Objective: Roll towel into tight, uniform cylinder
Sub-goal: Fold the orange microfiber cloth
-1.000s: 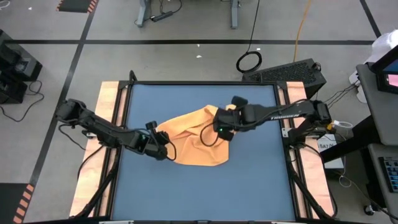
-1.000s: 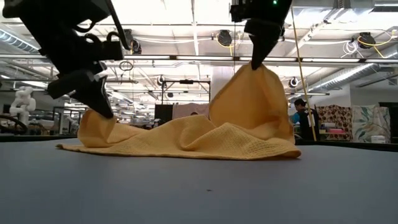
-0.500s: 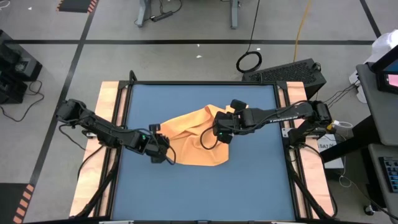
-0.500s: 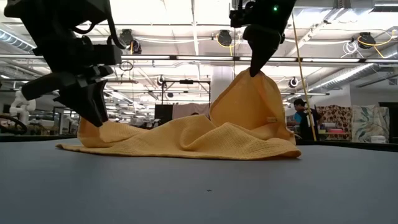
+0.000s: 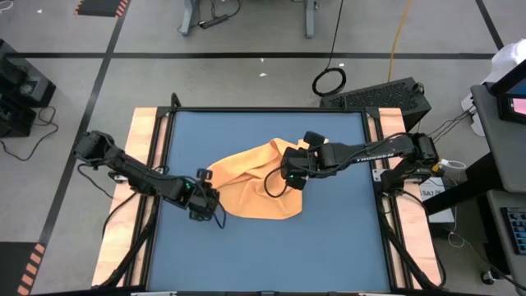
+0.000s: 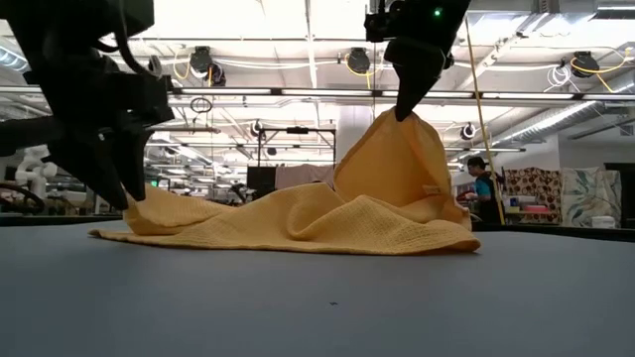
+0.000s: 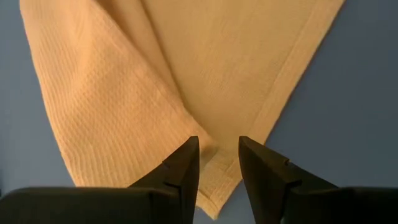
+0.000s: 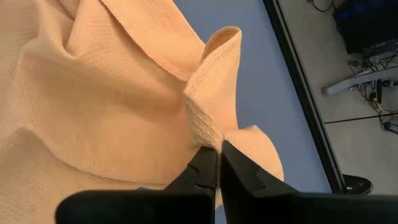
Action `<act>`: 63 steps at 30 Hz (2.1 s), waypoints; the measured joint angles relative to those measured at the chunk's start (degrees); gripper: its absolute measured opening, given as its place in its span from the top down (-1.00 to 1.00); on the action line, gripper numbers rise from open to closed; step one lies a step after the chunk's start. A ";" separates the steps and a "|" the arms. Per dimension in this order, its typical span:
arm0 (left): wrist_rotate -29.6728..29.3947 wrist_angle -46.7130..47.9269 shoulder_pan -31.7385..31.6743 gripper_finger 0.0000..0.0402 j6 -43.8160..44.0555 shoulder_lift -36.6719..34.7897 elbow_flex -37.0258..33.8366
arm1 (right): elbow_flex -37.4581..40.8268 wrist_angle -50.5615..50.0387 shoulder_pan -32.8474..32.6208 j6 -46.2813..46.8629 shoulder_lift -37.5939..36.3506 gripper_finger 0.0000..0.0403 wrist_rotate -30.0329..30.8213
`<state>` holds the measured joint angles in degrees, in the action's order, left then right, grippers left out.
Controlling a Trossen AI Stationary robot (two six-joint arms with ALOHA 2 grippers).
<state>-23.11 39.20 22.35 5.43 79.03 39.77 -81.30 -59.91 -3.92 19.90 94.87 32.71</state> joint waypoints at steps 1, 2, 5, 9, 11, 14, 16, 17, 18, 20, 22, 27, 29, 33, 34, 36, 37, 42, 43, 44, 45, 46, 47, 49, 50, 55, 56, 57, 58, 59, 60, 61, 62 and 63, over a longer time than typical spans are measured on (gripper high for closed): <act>-0.19 -0.03 0.31 0.41 0.03 0.30 0.04 | 0.00 -0.01 0.00 0.00 0.00 1.00 0.00; -0.35 0.06 0.76 0.41 0.05 0.73 0.04 | 0.00 -0.01 0.00 0.00 0.00 1.00 0.00; -3.40 0.12 2.24 0.41 0.07 2.43 0.04 | 0.00 -0.01 0.00 0.00 0.00 1.00 0.00; -8.88 0.09 3.88 0.41 -0.47 5.52 0.04 | 0.00 0.13 0.00 -0.02 -0.02 1.00 0.00; -10.08 0.13 4.33 0.41 -1.51 6.75 0.04 | 0.00 0.14 0.00 -0.02 -0.02 1.00 0.00; -10.10 0.33 4.38 0.42 -2.27 8.45 0.04 | 0.00 0.12 0.00 -0.02 -0.02 1.00 -0.03; -10.10 0.32 4.17 0.47 -2.34 9.35 0.04 | 0.00 0.12 0.00 -0.02 -0.02 1.00 -0.26; -10.10 0.32 4.00 0.52 -2.33 9.64 0.04 | 0.00 0.13 0.00 -0.02 -0.02 1.00 -0.65; -10.12 0.32 3.82 0.58 -2.25 9.89 0.04 | 0.00 0.14 0.00 -0.02 -0.02 1.00 -1.10; -11.19 0.30 3.44 0.74 -1.22 9.96 0.04 | 0.00 0.19 -0.06 -0.01 -0.02 1.00 -1.23; -13.07 0.11 3.24 0.92 0.10 9.86 0.04 | 0.00 0.21 -0.32 0.00 -0.02 1.00 -1.34; -18.79 1.14 3.23 0.95 2.88 8.92 0.73 | -0.02 -0.41 -2.10 -0.14 -0.02 1.00 -1.53; -21.51 2.56 3.35 0.97 4.37 7.97 2.79 | -0.02 -0.84 -2.98 -0.40 -0.02 1.00 -1.55; -29.19 4.71 4.12 0.98 4.69 5.28 8.52 | -0.02 -2.16 -4.91 0.15 -0.03 1.00 -0.56; -32.03 5.10 4.43 0.98 4.24 4.32 10.16 | -0.02 -2.71 -5.30 0.47 -0.11 1.00 0.63; -38.33 5.13 4.36 0.98 2.49 2.10 12.98 | -0.02 -4.46 -5.90 0.70 -0.40 1.00 4.49; -42.02 5.35 3.83 0.98 1.58 1.01 14.15 | -0.05 -5.20 -6.06 0.69 -0.49 1.00 6.83; -51.10 4.52 -2.34 0.99 -6.36 -5.05 19.84 | -0.07 -8.24 -4.81 -0.89 -1.61 1.00 15.73; -50.84 4.31 -4.38 0.99 -8.47 -6.13 20.68 | -0.07 -8.41 -4.09 -2.24 -1.81 1.00 16.61; -50.11 3.40 -7.15 0.99 -10.85 -7.19 21.25 | -0.07 -8.08 -3.08 -3.95 -1.94 1.00 17.12; -48.96 1.53 -10.12 0.99 -13.60 -8.31 21.46 | -0.09 -7.66 -1.74 -5.63 -2.22 1.00 17.32; -47.11 -0.45 -13.30 0.99 -16.59 -9.17 21.48 | -0.09 -7.53 -0.22 -7.39 -2.39 1.00 17.27; -44.74 -2.57 -16.82 0.99 -19.31 -9.92 21.47 | -0.07 -7.29 1.56 -9.45 -2.44 1.00 16.94; -40.24 -7.86 -23.85 0.99 -24.02 -10.66 21.46 | -0.07 -6.05 5.58 -13.58 -2.75 1.00 16.78; -38.64 -10.71 -27.11 0.99 -26.53 -10.76 21.46 | -0.07 -5.96 7.78 -15.51 -3.05 1.00 16.79; -28.05 -22.43 -41.79 0.99 -34.54 -10.79 21.46 | -0.07 -0.16 20.68 -25.91 -4.80 1.00 15.20; -25.49 -22.81 -43.99 0.99 -33.97 -10.80 21.46 | -0.07 1.43 23.09 -27.71 -5.14 1.00 12.26; -23.76 -22.54 -45.84 0.99 -32.76 -10.78 21.46 | -0.07 2.86 25.39 -29.50 -5.42 1.00 7.45; -23.20 -21.83 -47.27 0.99 -31.51 -10.74 21.46 | -0.07 3.81 27.46 -31.12 -5.51 1.00 1.24; -22.96 -20.66 -48.30 0.99 -30.64 -10.74 21.44 | -0.07 4.44 29.49 -32.39 -5.48 1.00 -4.75; -22.67 -19.32 -49.29 0.99 -29.84 -10.76 21.44 | -0.04 5.15 31.49 -33.49 -5.32 1.00 -10.90; -22.12 -18.13 -50.13 0.99 -28.84 -10.77 21.44 | 0.00 6.07 33.25 -34.40 -4.89 1.00 -15.86; -21.78 -17.12 -50.65 0.99 -27.76 -10.76 21.44 | 0.04 7.13 34.68 -35.25 -4.50 1.00 -18.64; -21.08 -16.51 -51.04 0.99 -26.75 -10.67 21.44 | 0.37 8.34 36.03 -35.98 -4.17 1.00 -19.79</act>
<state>-44.19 22.69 -28.69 -21.32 68.36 61.21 -80.92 -51.57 32.10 -16.08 90.70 12.92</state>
